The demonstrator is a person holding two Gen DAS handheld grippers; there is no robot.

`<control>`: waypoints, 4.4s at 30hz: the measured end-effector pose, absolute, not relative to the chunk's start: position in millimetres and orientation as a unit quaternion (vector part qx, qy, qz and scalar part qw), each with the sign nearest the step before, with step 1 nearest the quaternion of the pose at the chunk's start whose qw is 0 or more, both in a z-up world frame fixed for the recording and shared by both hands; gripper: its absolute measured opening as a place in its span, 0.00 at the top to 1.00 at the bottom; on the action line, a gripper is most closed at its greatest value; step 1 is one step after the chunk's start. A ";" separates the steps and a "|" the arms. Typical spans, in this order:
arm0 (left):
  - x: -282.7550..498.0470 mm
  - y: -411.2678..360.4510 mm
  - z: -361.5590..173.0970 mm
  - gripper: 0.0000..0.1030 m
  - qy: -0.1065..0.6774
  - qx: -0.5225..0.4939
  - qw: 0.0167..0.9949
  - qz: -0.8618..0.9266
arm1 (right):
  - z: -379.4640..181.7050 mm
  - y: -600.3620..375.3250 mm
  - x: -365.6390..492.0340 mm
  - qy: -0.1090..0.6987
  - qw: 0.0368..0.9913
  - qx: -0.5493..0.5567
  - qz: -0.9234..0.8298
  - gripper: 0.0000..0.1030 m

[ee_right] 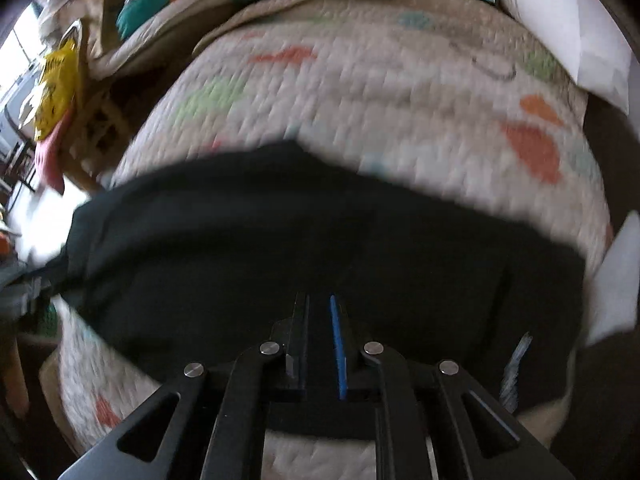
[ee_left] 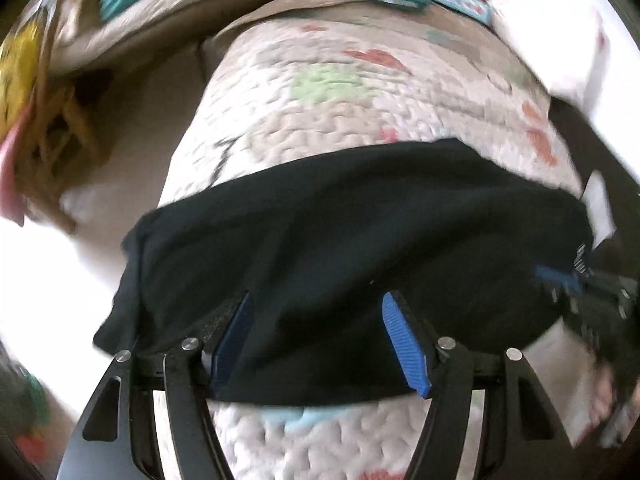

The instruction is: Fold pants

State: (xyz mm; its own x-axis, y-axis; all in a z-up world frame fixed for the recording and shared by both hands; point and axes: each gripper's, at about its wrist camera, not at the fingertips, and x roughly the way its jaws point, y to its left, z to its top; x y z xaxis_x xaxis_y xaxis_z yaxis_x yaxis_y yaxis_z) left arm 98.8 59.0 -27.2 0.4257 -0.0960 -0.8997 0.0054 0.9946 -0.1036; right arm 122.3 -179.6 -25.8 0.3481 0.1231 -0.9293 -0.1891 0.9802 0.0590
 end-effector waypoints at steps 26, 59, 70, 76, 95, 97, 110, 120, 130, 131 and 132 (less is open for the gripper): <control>100.9 70.2 -32.9 0.22 0.485 -0.120 0.864 -0.055 | -32.7 -171.4 155.1 0.527 0.845 0.059 0.070 0.77; 48.9 250.4 -92.4 0.22 0.554 -0.254 0.746 0.267 | 21.6 -171.0 108.2 0.477 0.875 0.016 0.079 0.43; 7.8 265.6 -101.8 0.23 0.476 -0.469 0.729 0.153 | -11.2 69.5 181.7 0.547 0.749 -0.130 0.352 0.37; 15.6 242.1 -94.6 0.24 0.452 -0.490 0.740 0.085 | -45.9 116.6 208.6 0.587 0.702 -0.172 0.365 0.37; 23.9 214.2 -89.6 0.23 0.431 -0.481 0.760 0.068 | -56.5 124.9 225.3 0.625 0.663 -0.150 0.384 0.36; 32.4 216.0 -89.7 0.24 0.432 -0.479 0.762 0.064 | -55.3 125.3 223.7 0.623 0.664 -0.153 0.384 0.36; 32.6 213.9 -66.7 0.88 0.435 -0.473 0.766 0.020 | -53.7 140.2 203.2 0.590 0.670 -0.213 0.396 0.76; 54.0 159.5 -15.7 0.88 0.422 -0.434 0.795 -0.036 | 13.0 72.1 201.9 0.540 0.730 -0.135 0.398 0.77; 90.3 59.3 -19.7 0.88 0.467 -0.380 0.793 -0.094 | 12.5 -75.6 206.1 0.535 0.775 0.013 0.336 0.77; 92.2 50.8 -21.7 0.88 0.471 -0.375 0.792 -0.097 | 8.8 -89.5 205.3 0.537 0.776 0.028 0.330 0.76; 93.5 41.6 -23.7 0.87 0.475 -0.367 0.793 -0.100 | 4.6 -102.2 204.0 0.538 0.777 0.043 0.324 0.76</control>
